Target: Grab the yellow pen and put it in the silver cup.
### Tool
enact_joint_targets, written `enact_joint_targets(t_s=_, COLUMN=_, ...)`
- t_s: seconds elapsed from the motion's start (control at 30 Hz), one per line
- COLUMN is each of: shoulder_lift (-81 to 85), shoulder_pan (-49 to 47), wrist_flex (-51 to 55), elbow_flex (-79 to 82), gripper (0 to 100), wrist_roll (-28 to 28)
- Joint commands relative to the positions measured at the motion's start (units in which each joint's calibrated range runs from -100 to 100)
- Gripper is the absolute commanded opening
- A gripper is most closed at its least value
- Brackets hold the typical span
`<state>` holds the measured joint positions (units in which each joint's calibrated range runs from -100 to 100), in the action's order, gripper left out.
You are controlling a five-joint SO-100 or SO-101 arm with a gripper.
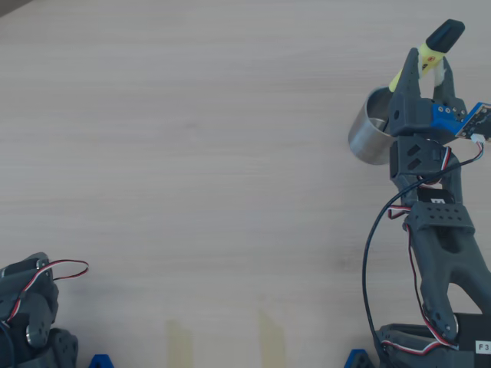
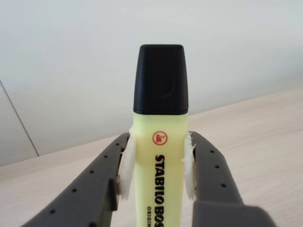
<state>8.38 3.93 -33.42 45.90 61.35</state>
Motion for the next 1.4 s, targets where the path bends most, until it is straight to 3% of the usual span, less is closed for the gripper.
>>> enact_joint_targets(t_s=0.0, shoulder_lift=-0.1, shoulder_pan=0.6, wrist_flex=-0.3, elbow_flex=-3.4, gripper=13, wrist_roll=0.0)
enact_joint_targets(t_s=1.37, shoulder_lift=-11.5, shoulder_pan=0.6, wrist_flex=-0.3, elbow_flex=-2.6, gripper=13, wrist_roll=-0.4)
